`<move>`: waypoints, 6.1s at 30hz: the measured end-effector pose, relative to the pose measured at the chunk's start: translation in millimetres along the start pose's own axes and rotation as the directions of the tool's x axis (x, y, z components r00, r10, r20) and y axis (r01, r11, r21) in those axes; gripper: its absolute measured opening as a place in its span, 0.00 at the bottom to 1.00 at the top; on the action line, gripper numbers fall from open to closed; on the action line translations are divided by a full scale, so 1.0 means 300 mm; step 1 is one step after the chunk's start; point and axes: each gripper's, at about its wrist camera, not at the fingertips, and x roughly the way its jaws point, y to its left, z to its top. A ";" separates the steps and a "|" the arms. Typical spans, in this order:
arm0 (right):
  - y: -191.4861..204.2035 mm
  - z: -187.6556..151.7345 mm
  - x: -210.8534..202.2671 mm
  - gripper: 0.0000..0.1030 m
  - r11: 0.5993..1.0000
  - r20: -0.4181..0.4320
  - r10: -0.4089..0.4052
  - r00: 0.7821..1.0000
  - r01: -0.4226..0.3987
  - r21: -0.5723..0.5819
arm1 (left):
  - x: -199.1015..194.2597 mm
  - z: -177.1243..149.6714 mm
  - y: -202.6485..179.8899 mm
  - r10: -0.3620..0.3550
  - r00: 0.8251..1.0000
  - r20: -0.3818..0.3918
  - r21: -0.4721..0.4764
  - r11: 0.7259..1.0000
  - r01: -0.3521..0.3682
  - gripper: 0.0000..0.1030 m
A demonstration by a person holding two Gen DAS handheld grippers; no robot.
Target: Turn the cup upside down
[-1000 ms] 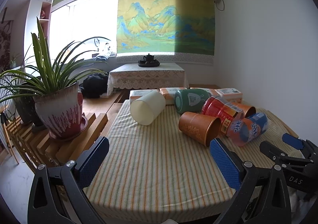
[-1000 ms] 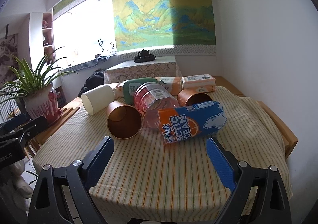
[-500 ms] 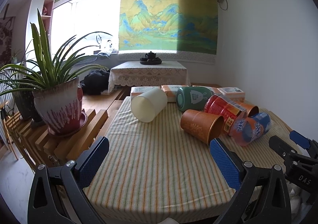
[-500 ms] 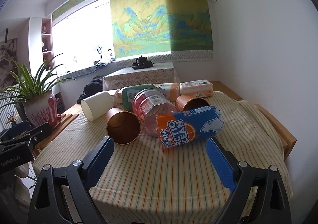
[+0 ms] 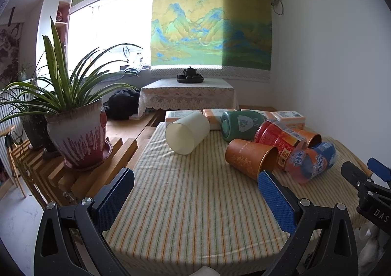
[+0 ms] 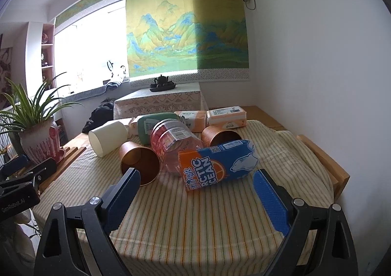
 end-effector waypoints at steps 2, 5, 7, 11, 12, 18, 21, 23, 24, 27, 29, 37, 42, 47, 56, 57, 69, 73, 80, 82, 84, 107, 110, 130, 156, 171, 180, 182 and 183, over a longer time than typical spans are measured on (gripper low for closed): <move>0.001 0.003 -0.004 0.89 1.000 0.002 -0.005 1.000 0.005 -0.005 | -0.003 0.000 -0.003 0.002 1.000 0.001 -0.001 1.000 -0.002 1.00; -0.001 0.009 -0.012 0.89 1.000 0.009 -0.006 1.000 0.006 -0.001 | -0.006 0.002 -0.007 0.000 1.000 -0.003 0.000 1.000 0.000 1.00; -0.004 0.013 -0.015 0.89 1.000 0.009 -0.004 1.000 0.004 0.003 | -0.007 0.004 -0.009 -0.001 1.000 -0.002 -0.002 1.000 0.001 1.00; -0.008 0.016 -0.021 0.89 1.000 0.010 -0.008 1.000 0.008 0.010 | -0.011 0.008 -0.007 -0.005 1.000 -0.004 -0.010 1.000 0.005 1.00; -0.009 0.017 -0.022 0.89 1.000 0.010 -0.007 1.000 0.007 0.012 | -0.013 0.008 -0.007 -0.005 1.000 -0.004 -0.011 1.000 0.005 1.00; -0.011 0.019 -0.022 0.89 1.000 0.010 -0.009 1.000 0.008 0.016 | -0.016 0.013 0.007 -0.003 1.000 -0.001 -0.026 1.000 0.003 1.00; -0.012 0.020 -0.021 0.89 1.000 0.011 -0.006 1.000 0.006 0.015 | -0.019 0.015 0.009 0.000 1.000 0.007 -0.026 1.000 0.000 1.00; -0.010 0.022 -0.020 0.89 1.000 0.012 -0.007 1.000 0.007 0.014 | -0.021 0.016 0.010 -0.002 1.000 0.008 -0.026 1.000 0.002 1.00; -0.008 0.023 -0.021 0.89 1.000 0.013 -0.008 1.000 0.008 0.013 | -0.021 0.016 0.010 -0.003 1.000 0.008 -0.024 1.000 0.003 1.00; -0.003 0.026 -0.023 0.89 1.000 0.016 -0.008 1.000 0.008 0.012 | -0.019 0.016 0.010 -0.002 1.000 0.008 -0.023 1.000 0.002 1.00; -0.001 0.027 -0.022 0.89 1.000 0.016 -0.008 1.000 0.008 0.012 | -0.017 0.016 0.011 -0.003 1.000 0.006 -0.024 1.000 0.003 1.00; 0.000 0.028 -0.021 0.89 1.000 0.013 -0.009 1.000 0.009 0.013 | -0.008 0.013 0.014 -0.006 1.000 -0.002 -0.027 1.000 0.006 1.00; 0.003 0.024 -0.017 0.89 1.000 0.007 -0.008 1.000 0.008 0.010 | -0.005 0.010 0.012 -0.008 1.000 -0.003 -0.023 1.000 0.008 1.00; 0.000 0.019 -0.013 0.89 1.000 0.003 -0.009 1.000 0.009 0.012 | -0.001 0.008 0.004 -0.011 1.000 -0.006 -0.019 1.000 0.011 1.00; -0.005 0.014 -0.007 0.89 1.000 -0.003 -0.006 1.000 0.006 0.011 | 0.004 0.005 -0.017 -0.021 1.000 -0.015 -0.012 1.000 0.021 1.00; -0.006 0.014 -0.006 0.89 1.000 -0.004 -0.007 1.000 0.007 0.011 | 0.006 0.005 -0.018 -0.021 1.000 -0.017 -0.012 1.000 0.021 1.00; -0.056 0.006 0.023 0.89 0.999 -0.043 0.017 0.999 -0.016 0.036 | 0.045 0.014 -0.026 -0.028 0.999 -0.046 -0.002 1.000 0.028 1.00; -0.081 0.009 0.045 0.89 0.998 -0.070 0.042 0.997 -0.038 0.051 | 0.064 0.020 -0.026 -0.035 0.998 -0.057 -0.005 0.999 0.035 1.00; -0.109 0.063 0.118 0.89 0.991 -0.147 0.131 0.980 -0.126 0.046 | 0.101 0.018 -0.030 -0.041 0.996 -0.075 -0.003 0.999 0.041 1.00; -0.111 0.086 0.139 0.89 0.989 -0.165 0.149 0.975 -0.146 0.032 | 0.112 0.016 -0.030 -0.047 0.995 -0.085 0.000 0.999 0.048 1.00; -0.114 0.110 0.159 0.89 0.988 -0.177 0.156 0.972 -0.155 0.018 | 0.123 0.015 -0.031 -0.047 0.995 -0.092 0.003 0.999 0.047 1.00; -0.308 0.366 0.614 0.74 0.955 -0.518 0.297 0.802 -0.257 0.150 | 0.216 0.128 -0.093 -0.103 0.985 -0.140 0.056 0.992 0.112 1.00; -0.280 0.353 0.725 0.72 0.954 -0.590 0.299 0.750 -0.256 0.158 | 0.218 0.106 -0.076 -0.102 0.983 -0.156 0.039 0.993 0.109 1.00; -0.248 0.377 0.860 0.55 0.975 -0.611 0.218 0.761 -0.188 0.115 | 0.241 0.087 0.048 -0.054 0.986 -0.159 -0.005 0.999 0.054 1.00; 0.134 0.198 0.309 0.55 0.854 -0.682 0.356 0.639 -0.519 -0.041 | 0.050 0.044 0.158 -0.043 0.989 -0.142 -0.049 0.998 0.036 1.00; 0.224 0.088 0.325 0.57 0.849 -0.717 0.317 0.620 -0.523 -0.076 | 0.070 0.024 0.188 -0.042 0.985 -0.170 -0.062 0.998 0.032 1.00; 0.232 0.078 0.330 0.59 0.854 -0.707 0.296 0.642 -0.510 -0.105 | 0.080 0.023 0.179 -0.048 0.982 -0.181 -0.062 0.997 0.038 1.00; 0.236 0.080 0.327 0.64 0.852 -0.701 0.294 0.649 -0.511 -0.115 | 0.080 0.024 0.179 -0.051 0.982 -0.183 -0.064 0.997 0.040 1.00; 0.239 0.081 0.324 0.64 0.851 -0.697 0.293 0.654 -0.510 -0.121 | 0.081 0.025 0.179 -0.052 0.981 -0.186 -0.065 0.997 0.041 1.00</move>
